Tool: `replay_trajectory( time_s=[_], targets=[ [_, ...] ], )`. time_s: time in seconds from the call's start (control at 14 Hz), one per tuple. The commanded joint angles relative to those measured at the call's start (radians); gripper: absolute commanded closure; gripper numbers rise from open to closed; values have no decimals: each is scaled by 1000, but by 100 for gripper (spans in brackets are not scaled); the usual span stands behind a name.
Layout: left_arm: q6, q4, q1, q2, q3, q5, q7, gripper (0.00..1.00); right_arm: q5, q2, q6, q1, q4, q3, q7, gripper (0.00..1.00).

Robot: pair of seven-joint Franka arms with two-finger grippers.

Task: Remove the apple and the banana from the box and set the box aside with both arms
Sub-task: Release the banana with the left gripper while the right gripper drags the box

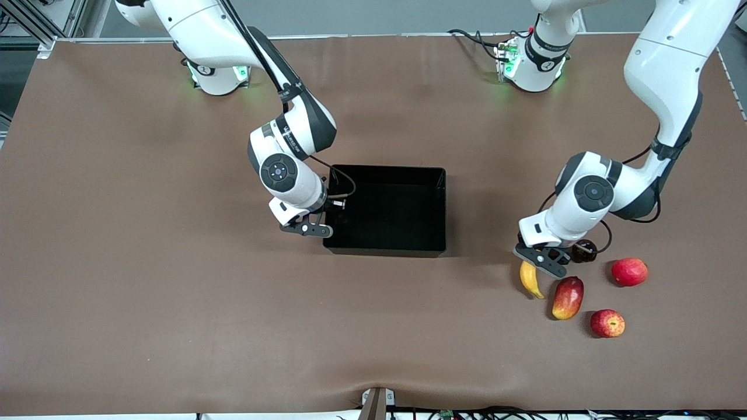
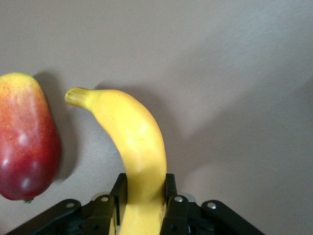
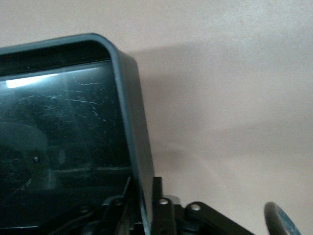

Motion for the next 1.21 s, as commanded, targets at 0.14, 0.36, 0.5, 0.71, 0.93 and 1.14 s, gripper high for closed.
replay_trajectory(
  time_s=[0.14,0.36,0.5,0.71,0.93,1.14],
  targets=[
    [99,5,36,62,-10,24,7,100,-8,-60,-70,-18,-8,-8,1,100],
    [103,7,39,61,-11,24,-4,1,-13,-130,-160,-67,-8,-10,1,100],
    [103,3,39,39,-16,18,-7,0,-59,-166,-226,-99,-6,-10,-11,100],
    [10,10,39,-68,-61,-8,-29,0,-140,-231,-321,-151,-8,-10,-26,100],
    [-233,109,39,-161,-114,-151,-27,0,-142,-303,-426,-277,-11,-10,-115,100],
    [-500,274,36,-188,-120,-249,-33,0,-142,-334,-489,-457,-12,-8,-349,100]
  ],
)
